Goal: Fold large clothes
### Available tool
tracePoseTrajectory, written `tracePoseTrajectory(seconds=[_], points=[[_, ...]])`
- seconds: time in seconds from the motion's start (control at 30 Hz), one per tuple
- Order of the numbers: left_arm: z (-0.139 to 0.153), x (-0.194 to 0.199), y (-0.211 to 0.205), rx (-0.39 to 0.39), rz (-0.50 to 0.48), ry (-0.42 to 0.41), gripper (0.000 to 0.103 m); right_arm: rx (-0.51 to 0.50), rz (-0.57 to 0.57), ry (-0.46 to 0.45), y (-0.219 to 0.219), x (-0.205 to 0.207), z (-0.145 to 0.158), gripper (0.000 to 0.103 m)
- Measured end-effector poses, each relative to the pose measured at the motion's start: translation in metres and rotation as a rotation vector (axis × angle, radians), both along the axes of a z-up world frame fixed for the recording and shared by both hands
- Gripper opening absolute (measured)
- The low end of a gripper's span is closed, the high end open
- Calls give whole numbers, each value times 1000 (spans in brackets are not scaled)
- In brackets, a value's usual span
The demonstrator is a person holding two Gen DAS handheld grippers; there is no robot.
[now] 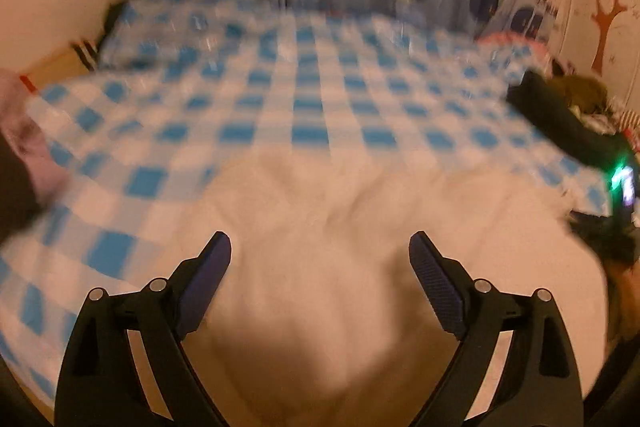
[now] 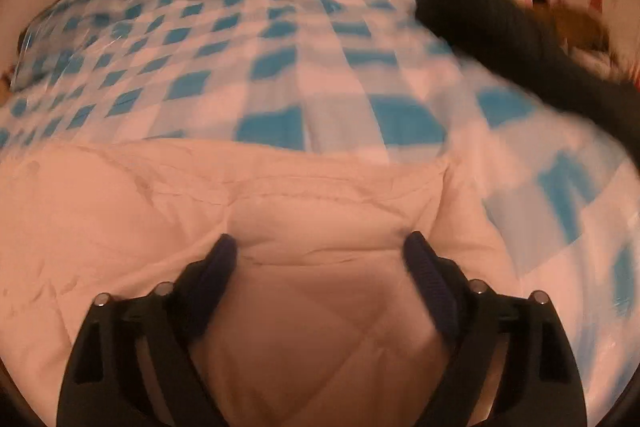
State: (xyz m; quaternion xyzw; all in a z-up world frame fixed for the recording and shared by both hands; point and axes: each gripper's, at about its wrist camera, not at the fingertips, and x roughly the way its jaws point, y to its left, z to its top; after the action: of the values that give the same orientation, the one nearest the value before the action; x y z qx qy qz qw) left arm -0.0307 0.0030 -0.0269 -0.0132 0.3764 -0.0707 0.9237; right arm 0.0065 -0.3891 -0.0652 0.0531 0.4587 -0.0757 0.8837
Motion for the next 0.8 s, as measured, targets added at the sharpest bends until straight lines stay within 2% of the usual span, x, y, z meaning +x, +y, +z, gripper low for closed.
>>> tracePoseTrajectory(seconds=[0.07,0.13,0.17,0.27,0.37,0.43,0.47,0.5,0.53,0.57,0.6,0.63,0.73,0.8], points=[[-18,7,2,-14,7,25,87,22,8,21,-3,2,5,84],[-20,5,4,-22,7,26,87,4,16,46,0,1,13,84],[-20,4,4,-21,7,23,87,-24,17,29,7,-2,27,84],[-22,3,2,-11,9,15,87,-43,101,-158,52,-12,76,84],[-22,2,0,-10,11,9,87,-64,275,-214,121,-1,102,89],[-22,3,1,-18,11,8,87,-49,357,-189,159,16,96,89],[-22,4,2,-19,11,5,87,-51,380,-145,177,30,80,89],[-22,3,3,-22,12,0,87,-80,391,-79,190,42,56,89],[-22,3,4,-28,11,-7,87,-116,397,27,199,56,19,90],[-20,2,4,-33,8,-18,87,-75,400,98,198,63,-4,92],[-19,2,3,-22,4,-20,87,-24,385,125,193,69,-14,93],[-21,2,2,-14,4,-14,87,7,379,142,188,72,-13,93],[-24,2,4,-20,4,-9,87,12,385,156,183,65,5,92],[-24,2,7,-35,6,-10,87,22,392,88,180,45,29,92]])
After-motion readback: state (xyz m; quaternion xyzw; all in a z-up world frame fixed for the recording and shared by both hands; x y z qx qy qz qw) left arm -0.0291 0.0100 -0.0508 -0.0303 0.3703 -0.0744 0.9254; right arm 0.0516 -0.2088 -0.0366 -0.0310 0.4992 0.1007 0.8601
